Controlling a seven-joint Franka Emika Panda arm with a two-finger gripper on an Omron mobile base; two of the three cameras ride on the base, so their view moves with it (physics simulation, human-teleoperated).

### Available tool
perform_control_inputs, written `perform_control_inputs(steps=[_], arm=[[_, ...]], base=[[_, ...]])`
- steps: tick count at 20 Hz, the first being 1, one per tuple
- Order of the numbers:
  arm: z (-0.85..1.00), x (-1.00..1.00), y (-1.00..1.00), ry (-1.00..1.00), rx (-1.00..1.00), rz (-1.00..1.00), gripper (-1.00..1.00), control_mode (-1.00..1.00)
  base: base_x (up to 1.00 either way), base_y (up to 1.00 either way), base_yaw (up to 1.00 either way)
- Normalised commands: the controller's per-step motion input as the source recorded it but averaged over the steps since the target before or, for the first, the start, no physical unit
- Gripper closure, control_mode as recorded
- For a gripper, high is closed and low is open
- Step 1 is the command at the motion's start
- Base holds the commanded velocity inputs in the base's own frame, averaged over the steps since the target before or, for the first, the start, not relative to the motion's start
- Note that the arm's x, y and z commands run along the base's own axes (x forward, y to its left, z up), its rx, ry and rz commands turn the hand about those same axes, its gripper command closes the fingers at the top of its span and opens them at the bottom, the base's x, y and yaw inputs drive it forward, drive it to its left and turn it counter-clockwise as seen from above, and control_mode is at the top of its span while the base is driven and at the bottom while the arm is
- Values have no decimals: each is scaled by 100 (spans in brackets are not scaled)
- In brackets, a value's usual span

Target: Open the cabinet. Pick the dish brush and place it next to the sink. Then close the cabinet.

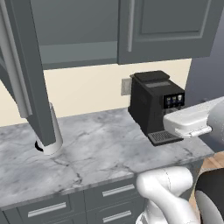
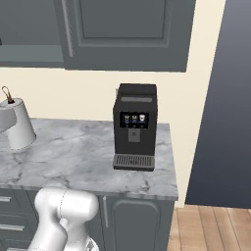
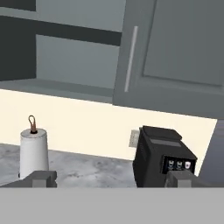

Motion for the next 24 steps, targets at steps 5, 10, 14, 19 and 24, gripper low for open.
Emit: perform_control_inputs(steps=[5, 10, 14, 19, 24], arm=[[60, -96, 14, -14, 0, -4, -100, -100], [33, -79, 44, 0, 0, -1, -100, -100], [0, -46, 83, -1, 0, 0, -100, -100], [0, -19, 80, -6, 0, -3, -100, -100], [-11, -1, 72, -12, 0, -10, -100, -100]], base=[[0, 0, 0], [0, 0, 0], [0, 0, 0], [0, 0, 0], [0, 0, 0]])
